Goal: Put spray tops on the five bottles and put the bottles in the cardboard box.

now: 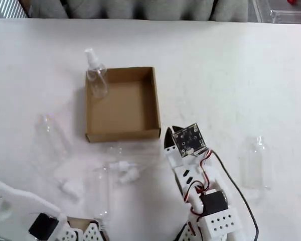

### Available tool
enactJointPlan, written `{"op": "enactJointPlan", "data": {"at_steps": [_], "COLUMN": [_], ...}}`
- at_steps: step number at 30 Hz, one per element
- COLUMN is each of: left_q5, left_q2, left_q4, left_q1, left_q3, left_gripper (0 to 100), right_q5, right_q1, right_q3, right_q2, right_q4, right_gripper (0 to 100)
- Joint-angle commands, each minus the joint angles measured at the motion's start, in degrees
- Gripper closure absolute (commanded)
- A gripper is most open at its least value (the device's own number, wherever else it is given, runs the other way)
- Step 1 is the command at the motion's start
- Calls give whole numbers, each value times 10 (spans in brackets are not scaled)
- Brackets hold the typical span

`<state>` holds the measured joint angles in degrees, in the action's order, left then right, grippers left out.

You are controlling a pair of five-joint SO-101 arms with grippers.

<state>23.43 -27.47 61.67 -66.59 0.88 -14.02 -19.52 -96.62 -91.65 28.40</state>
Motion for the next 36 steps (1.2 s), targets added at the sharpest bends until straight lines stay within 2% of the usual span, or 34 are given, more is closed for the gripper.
{"op": "enactJointPlan", "data": {"at_steps": [1, 4, 8, 9, 11, 14, 18, 23, 29, 33, 36], "left_q5": [-33, -35, -31, -31, -31, -35, -59, -103, -144, -198, -243], "left_q2": [7, 6, 5, 5, 9, 12, 48, 134, 265, 380, 477], "left_q4": [-8, -8, -8, -8, -7, -3, 70, 154, 208, 208, 208], "left_q1": [13, 14, 19, 23, 25, 31, 40, 74, 168, 269, 364], "left_q3": [31, 30, 18, 13, -3, -9, 17, 25, -41, -124, -183], "left_gripper": [670, 731, 966, 990, 960, 981, 980, 980, 980, 980, 980], "right_q5": [-6, -6, -6, -6, -6, -6, -6, -6, -7, -11, -44], "right_q1": [3, 3, 3, 3, 6, 13, 64, 80, 196, 250, 281], "right_q3": [-5, -5, -5, -5, -5, -5, -5, -5, 0, 2, 0], "right_q2": [-3, -3, -4, -5, -7, -7, -13, -49, -121, -112, -112], "right_q4": [0, 0, 0, 0, 0, -1, -14, 20, 102, 148, 167], "right_gripper": [984, 984, 984, 984, 984, 984, 984, 984, 984, 984, 984]}}
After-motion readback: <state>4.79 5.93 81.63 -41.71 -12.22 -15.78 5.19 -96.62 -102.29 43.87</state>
